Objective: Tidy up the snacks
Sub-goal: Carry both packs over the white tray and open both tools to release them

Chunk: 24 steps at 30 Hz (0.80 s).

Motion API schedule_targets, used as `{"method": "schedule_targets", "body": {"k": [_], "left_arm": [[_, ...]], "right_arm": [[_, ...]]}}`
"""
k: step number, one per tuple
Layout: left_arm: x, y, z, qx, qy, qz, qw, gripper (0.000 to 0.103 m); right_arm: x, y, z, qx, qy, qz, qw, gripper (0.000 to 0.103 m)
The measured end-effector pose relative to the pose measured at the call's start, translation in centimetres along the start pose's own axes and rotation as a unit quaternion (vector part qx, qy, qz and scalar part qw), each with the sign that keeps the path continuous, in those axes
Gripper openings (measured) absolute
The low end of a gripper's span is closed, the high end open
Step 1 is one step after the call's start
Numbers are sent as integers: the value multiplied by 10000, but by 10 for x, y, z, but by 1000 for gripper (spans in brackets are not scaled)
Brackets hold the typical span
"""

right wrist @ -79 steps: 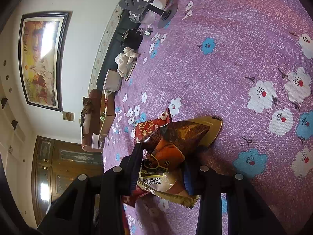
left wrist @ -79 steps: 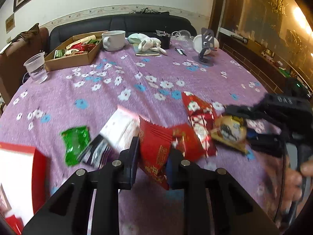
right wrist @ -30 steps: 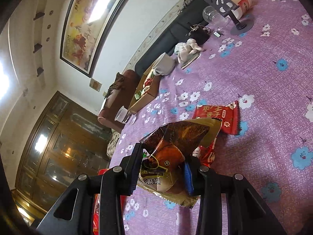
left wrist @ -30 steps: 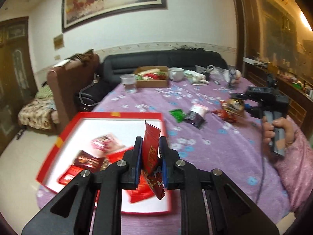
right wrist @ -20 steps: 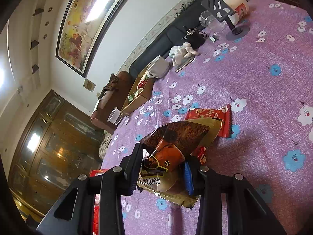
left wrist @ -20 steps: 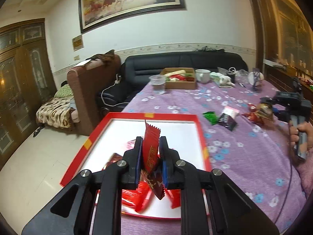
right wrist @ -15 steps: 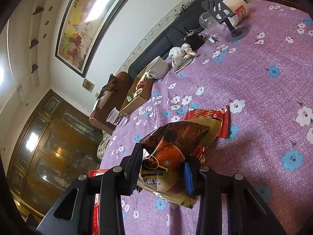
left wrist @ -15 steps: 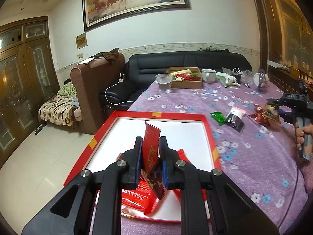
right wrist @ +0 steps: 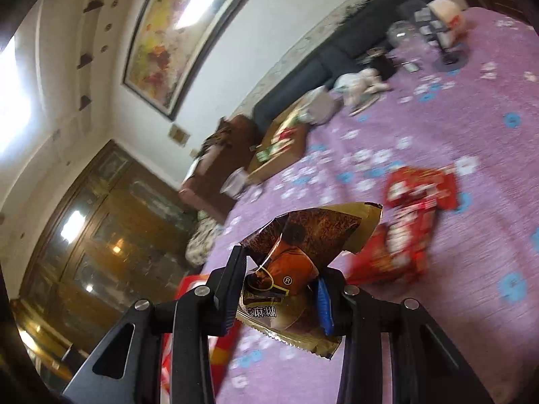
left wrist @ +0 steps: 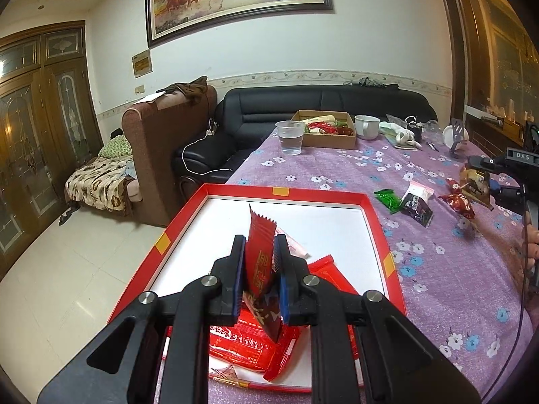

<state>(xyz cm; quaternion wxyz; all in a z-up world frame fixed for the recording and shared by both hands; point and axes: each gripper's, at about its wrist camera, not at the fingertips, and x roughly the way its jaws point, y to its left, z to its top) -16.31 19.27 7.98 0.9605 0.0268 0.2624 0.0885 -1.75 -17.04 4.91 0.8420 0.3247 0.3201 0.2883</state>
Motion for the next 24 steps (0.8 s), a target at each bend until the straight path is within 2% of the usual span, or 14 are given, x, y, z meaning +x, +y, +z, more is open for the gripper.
{"method": "schedule_targets", "body": {"k": [5, 12, 14, 15, 18, 19, 20, 21, 22, 24], "left_arm": [[6, 5, -3, -47, 75, 50, 9999, 14], [20, 23, -8, -309, 313, 283, 9986, 15], [22, 26, -8, -342, 343, 351, 9982, 15], [23, 27, -8, -346, 369, 388, 9980, 21], [22, 29, -9, -384, 329, 523, 9974, 55], [20, 29, -9, -395, 269, 579, 9972, 60], [18, 29, -8, -392, 216, 624, 9970, 61], [18, 29, -6, -384, 175, 655, 9970, 61], [17, 30, -6, -380, 155, 669, 9969, 61], [16, 30, -5, -383, 110, 695, 9968, 65]], "right_arm": [[29, 44, -21, -218, 390, 561, 9974, 37], [78, 102, -58, -653, 1088, 1011, 9868, 37], [95, 119, -72, -840, 1336, 992, 9825, 38], [101, 127, -79, -941, 1414, 953, 9808, 40], [116, 146, -95, -1242, 1626, 892, 9748, 41], [118, 155, -101, -1376, 1645, 902, 9726, 48], [117, 162, -106, -1472, 1586, 975, 9714, 53], [115, 166, -108, -1546, 1541, 1105, 9696, 63], [111, 170, -110, -1629, 1501, 1240, 9672, 68], [104, 172, -110, -1810, 1372, 1336, 9647, 68]]}}
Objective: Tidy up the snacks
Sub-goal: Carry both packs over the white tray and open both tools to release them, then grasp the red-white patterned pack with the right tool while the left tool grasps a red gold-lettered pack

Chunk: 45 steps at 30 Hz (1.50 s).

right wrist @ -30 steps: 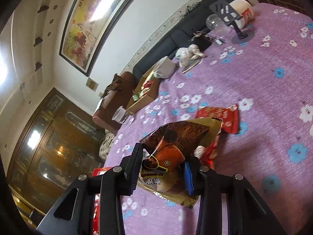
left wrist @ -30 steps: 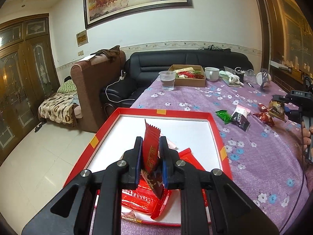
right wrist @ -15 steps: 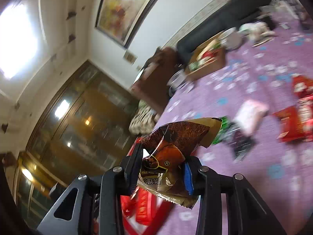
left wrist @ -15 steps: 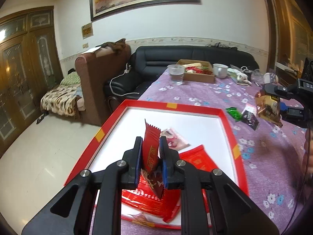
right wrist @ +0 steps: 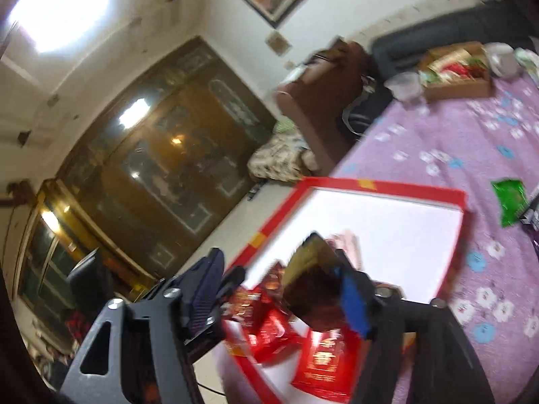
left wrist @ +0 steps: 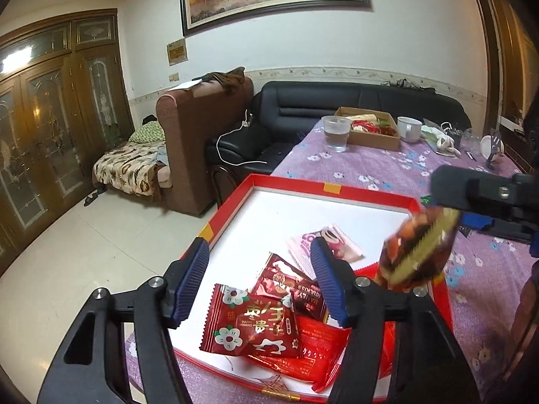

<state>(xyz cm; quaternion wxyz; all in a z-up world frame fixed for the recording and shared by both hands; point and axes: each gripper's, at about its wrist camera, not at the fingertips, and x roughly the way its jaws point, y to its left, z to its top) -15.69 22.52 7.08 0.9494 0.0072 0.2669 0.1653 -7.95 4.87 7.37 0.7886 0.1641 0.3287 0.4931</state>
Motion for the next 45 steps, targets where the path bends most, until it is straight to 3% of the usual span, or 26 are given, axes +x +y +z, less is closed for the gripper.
{"method": "schedule_targets", "body": {"k": [5, 6, 10, 12, 14, 17, 20, 22, 26, 30, 32, 37, 39, 42, 45], "left_arm": [[-2, -3, 5, -4, -88, 32, 10000, 70], [-2, -6, 6, 14, -113, 73, 9999, 75], [-4, -16, 10, 95, -155, 17, 9998, 79], [-4, -24, 11, 193, -148, -12, 9997, 79], [-6, -34, 11, 296, -154, -94, 9994, 79], [-7, -51, 16, 386, -133, -353, 9985, 79], [-13, -80, 24, 540, -163, -796, 9952, 79], [-16, -96, 27, 730, -228, -953, 9925, 79], [-11, -132, 22, 1287, -215, -1053, 9858, 79], [17, -138, 0, 1892, 256, -405, 9808, 79], [23, -125, -3, 1772, 383, -385, 9827, 81], [27, -84, 2, 1568, 403, 315, 9863, 81], [22, -68, 14, 1216, 311, 486, 9909, 81], [13, -67, 28, 800, 186, 223, 9964, 81], [8, -93, 37, 873, 185, -256, 9957, 81]], "right_arm": [[-27, -18, 7, 219, -392, -285, 9986, 72], [-36, -25, 10, 281, -516, -377, 9976, 72], [-80, -66, 28, 631, -1099, -967, 9872, 72], [-106, -90, 33, 831, -1325, -1529, 9758, 76], [-133, -123, 33, 1097, -1493, -2390, 9532, 77], [-166, -164, 28, 1595, -1646, -2952, 9275, 77], [-194, -208, 18, 2681, -1843, -2798, 9033, 77], [-203, -224, 10, 3099, -1870, -2572, 8960, 77], [-208, -237, 10, 3342, -1841, -2192, 8980, 75], [-203, -246, 7, 3487, -1725, -2150, 8958, 70], [-202, -254, 3, 3614, -1642, -2195, 8912, 70], [-195, -266, 0, 3639, -1380, -2554, 8851, 61], [-191, -265, 2, 3465, -1314, -2746, 8873, 59], [-181, -257, 7, 3077, -1117, -3101, 8926, 57], [-162, -242, 14, 2320, -630, -3870, 8902, 44]]}}
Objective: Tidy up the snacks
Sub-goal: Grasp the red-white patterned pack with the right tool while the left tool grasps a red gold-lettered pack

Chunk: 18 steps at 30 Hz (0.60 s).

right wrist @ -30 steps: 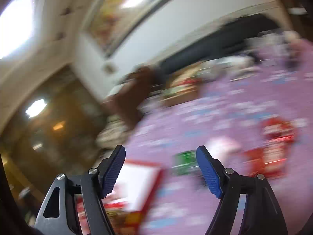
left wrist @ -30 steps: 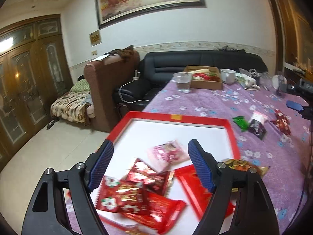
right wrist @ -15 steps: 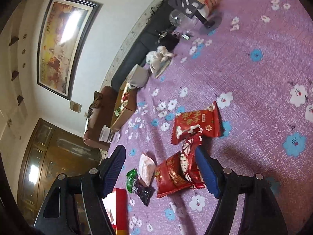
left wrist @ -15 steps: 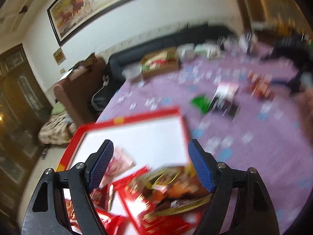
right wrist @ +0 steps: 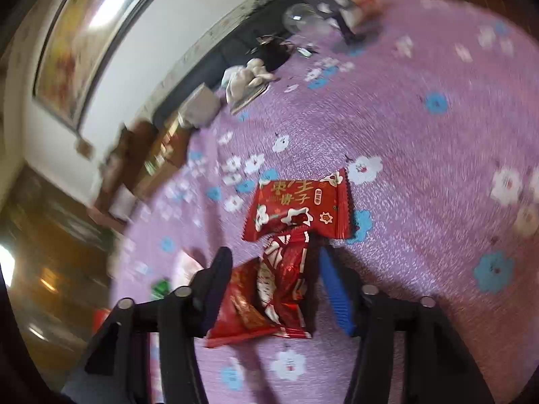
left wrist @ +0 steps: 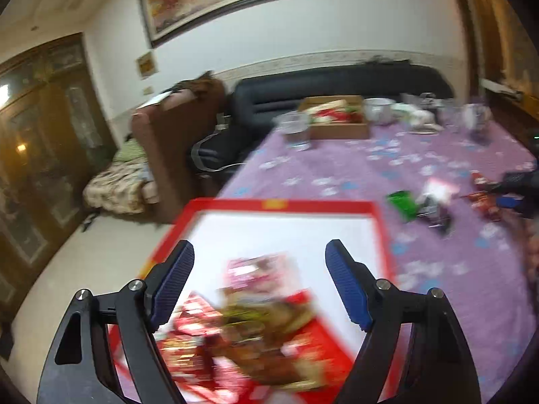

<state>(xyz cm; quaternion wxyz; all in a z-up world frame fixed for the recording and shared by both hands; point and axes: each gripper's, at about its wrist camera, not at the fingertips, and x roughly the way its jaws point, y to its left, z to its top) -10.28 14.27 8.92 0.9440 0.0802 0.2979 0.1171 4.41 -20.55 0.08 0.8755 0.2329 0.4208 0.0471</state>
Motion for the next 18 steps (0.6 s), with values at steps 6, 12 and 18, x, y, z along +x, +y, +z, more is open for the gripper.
{"method": "schedule_targets", "body": {"k": [6, 12, 18], "left_arm": [[0, -69, 25, 520, 54, -929, 9943, 81], [16, -124, 48, 678, 446, -1588, 9840, 81], [37, -175, 61, 766, 787, -1938, 9749, 80]], "right_arm": [[7, 29, -12, -1212, 2, -914, 9884, 33], [4, 21, -4, -1116, 304, -581, 9916, 23], [-21, -20, 20, 162, 86, 772, 9968, 22]]}}
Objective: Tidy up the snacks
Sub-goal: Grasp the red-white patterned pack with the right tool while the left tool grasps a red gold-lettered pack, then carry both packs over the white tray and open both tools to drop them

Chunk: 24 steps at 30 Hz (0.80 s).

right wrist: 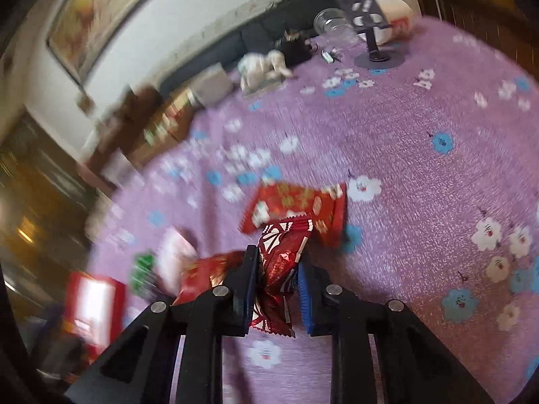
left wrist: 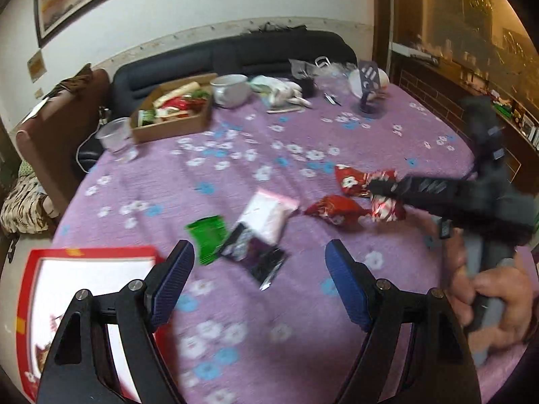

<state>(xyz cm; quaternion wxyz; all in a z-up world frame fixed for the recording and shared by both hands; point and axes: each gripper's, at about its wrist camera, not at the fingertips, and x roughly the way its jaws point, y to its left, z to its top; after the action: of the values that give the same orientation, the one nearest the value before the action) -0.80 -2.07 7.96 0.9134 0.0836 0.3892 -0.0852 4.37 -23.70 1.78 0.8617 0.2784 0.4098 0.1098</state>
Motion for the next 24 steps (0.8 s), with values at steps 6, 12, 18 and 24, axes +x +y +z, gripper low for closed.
{"method": "schedule_targets", "body": {"k": [6, 12, 18, 24], "left_arm": [[42, -47, 20, 278, 231, -257, 9990, 80], [86, -74, 22, 383, 652, -101, 9971, 80], [102, -65, 13, 101, 736, -364, 9966, 45], [90, -49, 9, -95, 559, -569, 9968, 30]], "right_arm": [[-21, -32, 8, 1025, -407, 540, 9924, 22], [-36, -50, 14, 1484, -800, 533, 9842, 22], [-30, -49, 15, 1531, -665, 662, 9837, 22], [-26, -42, 16, 1408, -575, 730, 9857, 22]]}}
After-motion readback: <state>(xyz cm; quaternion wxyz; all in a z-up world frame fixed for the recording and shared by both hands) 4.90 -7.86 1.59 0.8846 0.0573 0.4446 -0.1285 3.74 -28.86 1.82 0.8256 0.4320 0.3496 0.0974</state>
